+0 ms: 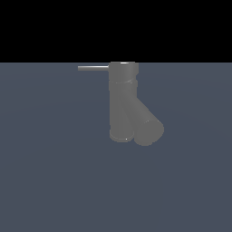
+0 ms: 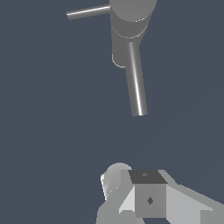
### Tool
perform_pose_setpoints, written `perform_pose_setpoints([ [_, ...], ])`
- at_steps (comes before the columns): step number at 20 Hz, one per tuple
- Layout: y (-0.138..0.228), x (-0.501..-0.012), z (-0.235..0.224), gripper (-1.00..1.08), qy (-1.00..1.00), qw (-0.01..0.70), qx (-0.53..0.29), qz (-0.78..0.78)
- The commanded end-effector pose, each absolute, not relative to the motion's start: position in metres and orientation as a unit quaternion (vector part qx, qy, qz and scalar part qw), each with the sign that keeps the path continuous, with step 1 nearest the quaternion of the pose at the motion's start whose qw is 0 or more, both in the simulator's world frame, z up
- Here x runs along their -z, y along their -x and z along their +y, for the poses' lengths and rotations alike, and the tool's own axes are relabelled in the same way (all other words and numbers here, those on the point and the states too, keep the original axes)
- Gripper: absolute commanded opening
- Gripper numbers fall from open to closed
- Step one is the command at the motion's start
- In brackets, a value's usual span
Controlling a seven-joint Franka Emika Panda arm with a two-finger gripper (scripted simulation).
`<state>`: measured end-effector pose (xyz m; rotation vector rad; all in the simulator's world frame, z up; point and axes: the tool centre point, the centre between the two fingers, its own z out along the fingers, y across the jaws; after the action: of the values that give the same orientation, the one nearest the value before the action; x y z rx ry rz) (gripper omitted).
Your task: Turn on the faucet by rotating a designated handle.
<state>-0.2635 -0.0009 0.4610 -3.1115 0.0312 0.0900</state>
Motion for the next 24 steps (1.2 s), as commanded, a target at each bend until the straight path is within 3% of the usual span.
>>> perform_pose_setpoints([
  [1,0.264,-0.461,-0.001,-1.0,0.999,0.014,-0.029,0.01],
  [24,0.245,-0.463,-0.003,-1.0,0.999,-0.01,-0.024,0.026],
])
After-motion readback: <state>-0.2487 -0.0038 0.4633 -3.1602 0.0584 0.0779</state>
